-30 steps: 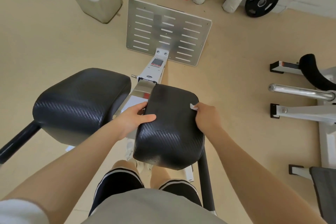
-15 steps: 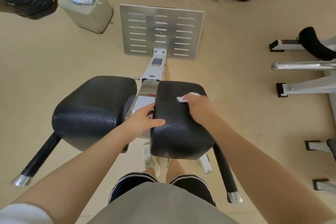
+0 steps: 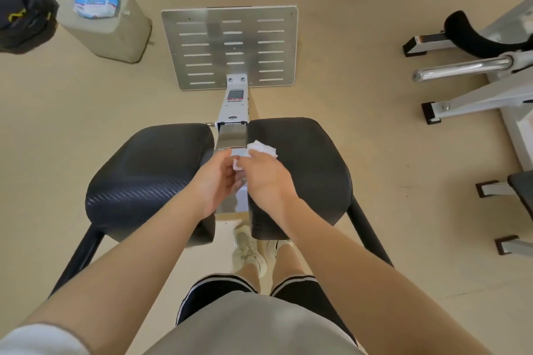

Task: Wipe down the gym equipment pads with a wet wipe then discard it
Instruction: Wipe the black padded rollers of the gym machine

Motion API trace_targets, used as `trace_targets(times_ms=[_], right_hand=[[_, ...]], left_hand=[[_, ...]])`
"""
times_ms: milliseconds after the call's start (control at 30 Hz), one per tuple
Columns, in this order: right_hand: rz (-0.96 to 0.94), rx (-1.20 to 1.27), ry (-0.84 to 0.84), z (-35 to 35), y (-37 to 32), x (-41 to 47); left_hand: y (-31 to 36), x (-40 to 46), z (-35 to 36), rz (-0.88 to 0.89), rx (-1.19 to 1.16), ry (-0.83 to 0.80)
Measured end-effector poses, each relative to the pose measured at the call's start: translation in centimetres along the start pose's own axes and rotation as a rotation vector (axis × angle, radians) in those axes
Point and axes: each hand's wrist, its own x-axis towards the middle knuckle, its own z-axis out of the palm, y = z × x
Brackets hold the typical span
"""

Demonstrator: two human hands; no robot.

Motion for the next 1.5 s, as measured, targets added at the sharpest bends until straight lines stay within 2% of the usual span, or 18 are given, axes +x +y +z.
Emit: trace_targets(times_ms=[100,167,333,433,500,633,700,767,833,933,1100,1200,1267,1400,1433,1500], right_hand=[[-0.073,-0.033,0.038,-1.0,1.5,0.2],[-0.003,-0.028,0.133,-1.7,3.8,0.1],[0.162,-0.244,0.208,-4.1,10.5,-2.3],[0.226,-0.205,0.239,-3.6,10.5,-2.6],[0.203,-0.085,0.243,-2.8,7.5,-2.4],[-0.056,-0.042,0.215,-1.3,0.7,-2.7],[-0.176,-0.007,0.201,-0.2,0.3,-2.9],[-0.197,-0.026,0.151,-0.2,0.7,-3.3],[-0.156,-0.001,0.165,-0.7,2.1,-3.6],[-0.027,0.089,0.302,-2.3,5.3,-4.2],[0.109,-0.011,0.364,-4.3,10.2,-6.1],[0.200,0.043,0.390,-4.0,9.4,-6.1],[0.206,0.193,0.324,-2.9,7.2,-5.9],[-0.090,0.171,0.419,0.5,2.3,-5.9],[-0.112,0.214,0.393,1.1,1.4,-5.7],[-0.200,0.146,0.276,2.8,0.8,-5.3]], left_hand=[[0.2,0.3,0.1,-0.001,0.055,0.025],[0.2,0.1,0.2,0.002,0.149,0.008],[-0.8,-0.5,1.1,0.047,0.230,-0.029],[-1.2,-0.3,1.4,0.034,0.257,0.016],[-1.3,-0.4,1.4,0.038,0.262,0.009],[-1.2,-0.4,0.8,0.077,0.221,-0.033],[-1.4,-0.3,0.2,0.057,0.232,-0.035],[-1.6,-0.4,0.1,0.053,0.241,-0.051],[-1.8,-0.7,0.5,0.057,0.235,-0.046],[-1.8,-0.6,1.2,0.037,0.220,-0.029],[-2.4,-0.3,2.9,0.004,0.126,0.033],[-2.8,-0.6,3.9,0.039,0.064,0.090],[-3.0,-0.7,4.0,0.055,0.034,0.100],[-3.4,-1.0,3.5,0.106,0.003,0.072],[-3.7,-0.9,3.4,0.133,-0.034,0.074],[-4.4,-1.3,3.1,0.161,-0.153,0.114]])
